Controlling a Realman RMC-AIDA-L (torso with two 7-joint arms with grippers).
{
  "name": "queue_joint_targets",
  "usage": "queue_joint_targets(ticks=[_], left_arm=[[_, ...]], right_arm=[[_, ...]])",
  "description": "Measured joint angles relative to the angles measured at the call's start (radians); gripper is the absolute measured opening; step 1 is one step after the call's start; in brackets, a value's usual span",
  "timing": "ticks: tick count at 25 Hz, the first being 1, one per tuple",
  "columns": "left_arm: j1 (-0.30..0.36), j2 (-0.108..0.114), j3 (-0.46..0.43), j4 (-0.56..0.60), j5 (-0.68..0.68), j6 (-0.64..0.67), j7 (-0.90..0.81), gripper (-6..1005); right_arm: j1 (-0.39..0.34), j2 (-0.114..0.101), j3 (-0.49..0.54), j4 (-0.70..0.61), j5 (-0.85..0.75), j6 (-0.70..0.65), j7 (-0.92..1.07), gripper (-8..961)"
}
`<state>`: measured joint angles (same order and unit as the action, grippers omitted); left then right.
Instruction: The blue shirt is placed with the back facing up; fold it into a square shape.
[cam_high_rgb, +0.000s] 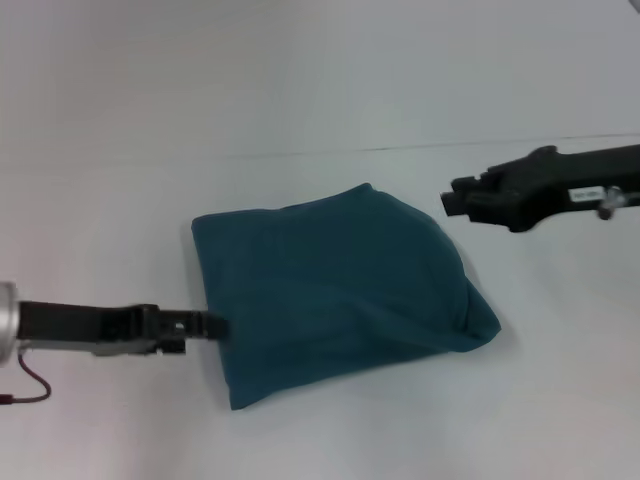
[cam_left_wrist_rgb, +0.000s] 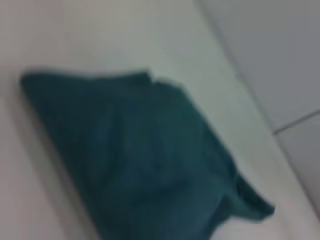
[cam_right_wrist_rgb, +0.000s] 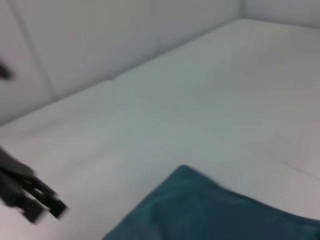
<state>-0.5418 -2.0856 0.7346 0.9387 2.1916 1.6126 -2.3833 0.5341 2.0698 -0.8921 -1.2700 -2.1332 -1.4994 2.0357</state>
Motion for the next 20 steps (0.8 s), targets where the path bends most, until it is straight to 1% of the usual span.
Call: queue_joint_targets(ticks=[1, 4, 6, 9, 13, 20], left_arm=[[-0.043, 0.007, 0.058, -0.026, 0.06, 0.003, -0.108, 948], [-0.079, 0.007, 0.092, -0.056, 0.111, -0.002, -0.168, 948], [-0.096, 0.007, 0.097, -0.079, 0.145, -0.021, -0.19, 948], [-0.102, 0.007, 0.094, -0.101, 0.163, -0.045, -0.206, 948], [-0.101, 0.008, 0.093, -0.118, 0.165, -0.058, -0.214, 948], [-0.11, 0.005, 0.093, -0.191, 0.166, -0.127, -0.213, 949]], right_arm=[[0.001, -0.003, 0.032, -0.002, 0.005, -0.053, -0.017, 138], [0.008, -0.01, 0.078, -0.018, 0.011, -0.163, -0.044, 254], [0.011, -0.007, 0.081, -0.037, 0.012, -0.207, -0.05, 325], [0.013, 0.0, 0.069, -0.056, 0.009, -0.25, -0.057, 433], [0.02, 0.001, 0.053, -0.057, 0.007, -0.29, -0.067, 531], [0.027, 0.004, 0.052, -0.054, 0.009, -0.289, -0.071, 704]])
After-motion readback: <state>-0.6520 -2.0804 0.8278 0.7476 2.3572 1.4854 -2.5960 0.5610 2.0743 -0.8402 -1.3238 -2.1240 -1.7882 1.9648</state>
